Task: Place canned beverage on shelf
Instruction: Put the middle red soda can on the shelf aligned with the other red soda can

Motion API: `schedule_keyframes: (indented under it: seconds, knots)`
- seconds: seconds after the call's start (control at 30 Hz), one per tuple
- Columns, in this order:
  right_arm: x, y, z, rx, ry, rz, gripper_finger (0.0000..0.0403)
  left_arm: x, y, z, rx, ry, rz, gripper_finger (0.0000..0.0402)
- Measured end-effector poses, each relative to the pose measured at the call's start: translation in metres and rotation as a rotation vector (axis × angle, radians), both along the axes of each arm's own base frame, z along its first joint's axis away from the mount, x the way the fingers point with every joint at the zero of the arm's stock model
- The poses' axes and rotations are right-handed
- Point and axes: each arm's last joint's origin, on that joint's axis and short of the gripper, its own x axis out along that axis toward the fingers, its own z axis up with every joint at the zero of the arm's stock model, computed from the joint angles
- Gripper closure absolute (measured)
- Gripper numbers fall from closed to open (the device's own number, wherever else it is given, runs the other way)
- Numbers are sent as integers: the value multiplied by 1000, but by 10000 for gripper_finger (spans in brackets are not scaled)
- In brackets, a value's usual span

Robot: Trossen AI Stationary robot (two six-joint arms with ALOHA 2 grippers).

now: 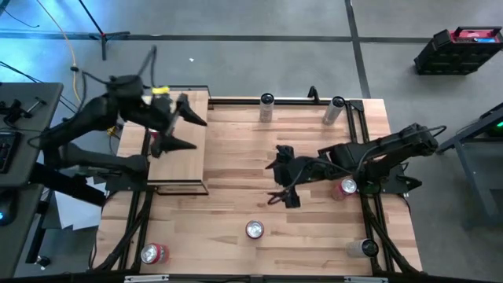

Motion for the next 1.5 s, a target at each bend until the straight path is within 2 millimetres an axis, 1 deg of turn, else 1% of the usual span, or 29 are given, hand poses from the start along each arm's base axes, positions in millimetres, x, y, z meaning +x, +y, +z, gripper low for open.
schedule_keyframes:
  seconds: [0.1, 0.17, 0.3, 0.4, 0.5, 0.6, 0.7, 0.87, 0.97, 1.07, 1.2, 1.33, 1.4, 1.43, 1.5]
  knots:
    - [-4, 13, 0, 28, 4, 17, 43, 19, -11, -7, 9, 41, -30, 55]
    - [-7, 22, 0, 50, 1, 34, 43, 28, -19, -11, 22, 64, -25, 55]
    - [-14, 41, 0, 86, -1, 70, 43, 35, -32, -17, 31, 122, 59, 55]
    - [-15, 54, -3, 99, -7, 57, 43, 37, -47, -22, 21, 165, 50, 55]
    - [-11, 69, -12, 90, -13, 47, 43, 38, -64, -27, 48, 198, 19, 55]
    - [-4, 88, -25, 105, -16, 59, 43, 40, -80, -31, 76, 223, 5, 55]
    - [-1, 107, -40, 99, -12, 55, 43, 43, -95, -39, 93, 253, -25, 55]
    - [-3, 129, -57, 81, -6, 9, 43, 40, -118, -68, 149, 298, -44, 55]
    - [-2, 136, -61, 115, -14, -1, 43, 37, -126, -84, 139, 298, -18, 55]
    - [2, 138, -54, 179, -76, -8, 43, 37, -131, -93, 123, 295, 5, 55]
    - [3, 135, -45, 158, -128, 57, 43, 36, -133, -94, 123, 288, 43, 55]
    - [7, 131, -42, 139, -135, 101, 43, 37, -132, -96, 122, 280, 82, 55]
    - [13, 131, -48, 99, -144, 102, 43, 38, -132, -96, 119, 265, 100, 55]
    - [17, 132, -55, 83, -132, 106, 43, 38, -132, -98, 118, 259, 106, 55]
    - [24, 135, -74, 73, -79, 107, 43, 40, -133, -102, 109, 245, 108, 55]
